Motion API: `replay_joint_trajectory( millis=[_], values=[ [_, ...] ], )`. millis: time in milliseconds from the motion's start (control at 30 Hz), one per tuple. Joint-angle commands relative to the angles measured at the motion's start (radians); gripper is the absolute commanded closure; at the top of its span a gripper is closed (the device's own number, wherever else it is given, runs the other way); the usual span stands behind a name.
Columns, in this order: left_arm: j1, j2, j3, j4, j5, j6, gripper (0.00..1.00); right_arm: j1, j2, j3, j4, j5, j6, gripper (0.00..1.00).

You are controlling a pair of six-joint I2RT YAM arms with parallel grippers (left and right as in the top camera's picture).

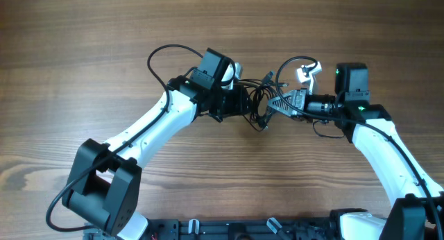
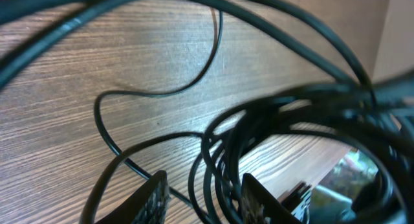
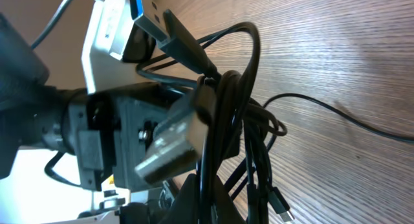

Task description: Untangle cables

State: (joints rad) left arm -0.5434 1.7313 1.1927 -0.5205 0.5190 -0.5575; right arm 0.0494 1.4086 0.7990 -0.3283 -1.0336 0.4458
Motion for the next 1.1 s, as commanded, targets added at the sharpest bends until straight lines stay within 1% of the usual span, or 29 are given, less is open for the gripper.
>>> replay_joint_trajectory(
  millis=[0, 133, 233, 333, 433, 600, 800, 933, 967, 1067],
  values=[
    [-0.005, 0.007, 0.010, 0.017, -0.027, -0.111, 0.57, 0.000, 0.007, -0.005, 0.015, -0.079, -0.001, 0.96],
    [-0.020, 0.025, 0.010, 0.043, -0.026, -0.114, 0.55, 0.000, 0.007, -0.005, 0.028, -0.114, 0.000, 0.96],
    [-0.042, 0.025, 0.010, 0.070, -0.021, -0.114, 0.57, 0.000, 0.007, -0.005, 0.029, -0.113, -0.001, 0.96],
    [-0.068, 0.025, 0.010, 0.096, -0.019, -0.140, 0.68, 0.000, 0.007, -0.005, 0.029, -0.114, -0.001, 0.96],
    [-0.088, 0.025, 0.010, 0.105, -0.019, -0.140, 0.76, 0.000, 0.007, -0.005, 0.029, -0.114, -0.001, 0.96],
    [-0.094, 0.025, 0.010, 0.106, -0.019, -0.139, 0.96, 0.000, 0.007, -0.005, 0.029, -0.113, -0.001, 0.96],
    [-0.067, 0.023, 0.010, 0.105, -0.020, -0.128, 0.96, 0.000, 0.007, -0.005, 0.018, -0.108, -0.002, 0.96],
    [0.023, -0.005, 0.010, 0.095, -0.019, -0.128, 0.96, 0.000, 0.007, -0.005, -0.084, 0.019, -0.003, 0.96],
    [0.061, -0.023, 0.010, 0.094, -0.014, -0.128, 0.96, 0.000, 0.007, -0.005, -0.129, 0.069, -0.018, 0.96],
    [0.156, -0.078, 0.010, 0.095, 0.035, -0.128, 0.96, 0.000, 0.007, -0.005, -0.201, 0.131, -0.074, 0.96]
  ],
)
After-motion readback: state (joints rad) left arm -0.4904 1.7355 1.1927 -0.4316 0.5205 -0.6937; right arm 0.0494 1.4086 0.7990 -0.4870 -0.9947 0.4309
